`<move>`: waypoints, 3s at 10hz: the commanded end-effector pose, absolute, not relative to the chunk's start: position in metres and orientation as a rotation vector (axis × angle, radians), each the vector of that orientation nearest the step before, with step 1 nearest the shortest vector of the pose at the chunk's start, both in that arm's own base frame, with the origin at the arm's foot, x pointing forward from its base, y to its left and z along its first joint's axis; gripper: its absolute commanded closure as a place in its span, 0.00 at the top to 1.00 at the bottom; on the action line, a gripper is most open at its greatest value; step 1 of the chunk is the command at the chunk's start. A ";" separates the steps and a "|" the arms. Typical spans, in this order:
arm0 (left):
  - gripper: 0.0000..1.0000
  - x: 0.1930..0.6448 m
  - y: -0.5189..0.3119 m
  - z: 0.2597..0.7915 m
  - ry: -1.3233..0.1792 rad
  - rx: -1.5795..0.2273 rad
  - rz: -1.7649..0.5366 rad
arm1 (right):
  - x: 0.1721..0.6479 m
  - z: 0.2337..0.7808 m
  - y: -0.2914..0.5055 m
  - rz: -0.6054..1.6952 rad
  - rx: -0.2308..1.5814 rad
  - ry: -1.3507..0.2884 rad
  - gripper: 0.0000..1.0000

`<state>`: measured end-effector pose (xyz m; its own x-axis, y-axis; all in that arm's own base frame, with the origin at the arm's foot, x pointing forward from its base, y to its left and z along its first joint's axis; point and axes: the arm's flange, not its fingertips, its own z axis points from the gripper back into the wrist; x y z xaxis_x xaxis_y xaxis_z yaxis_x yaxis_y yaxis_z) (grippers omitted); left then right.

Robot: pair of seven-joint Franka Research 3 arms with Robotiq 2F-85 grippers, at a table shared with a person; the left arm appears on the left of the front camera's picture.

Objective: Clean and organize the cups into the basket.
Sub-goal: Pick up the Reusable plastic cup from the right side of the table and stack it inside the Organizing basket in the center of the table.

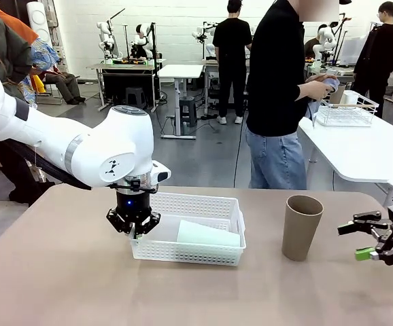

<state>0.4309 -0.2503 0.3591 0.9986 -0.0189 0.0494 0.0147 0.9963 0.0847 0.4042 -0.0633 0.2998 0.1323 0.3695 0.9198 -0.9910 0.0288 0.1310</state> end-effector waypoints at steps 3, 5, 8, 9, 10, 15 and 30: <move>0.00 0.430 -0.250 0.360 -0.061 0.097 -0.029 | 0.436 0.277 -0.050 1.217 0.918 -0.814 1.00; 0.00 0.430 -0.250 0.360 -0.061 0.097 -0.029 | 0.445 0.269 -0.044 1.210 0.906 -0.816 1.00; 0.00 0.430 -0.250 0.360 -0.061 0.097 -0.029 | 0.466 0.263 -0.022 1.226 0.909 -0.838 1.00; 0.00 0.430 -0.250 0.360 -0.061 0.097 -0.029 | 0.474 0.261 -0.017 1.217 0.918 -0.844 1.00; 0.00 0.430 -0.250 0.360 -0.061 0.097 -0.029 | 0.482 0.259 -0.013 1.210 0.922 -0.848 1.00; 0.00 0.430 -0.250 0.360 -0.061 0.097 -0.029 | 0.494 0.253 -0.005 1.181 0.972 -0.860 1.00; 0.00 0.430 -0.250 0.360 -0.061 0.097 -0.029 | 0.483 0.244 0.051 1.292 1.171 -0.808 0.42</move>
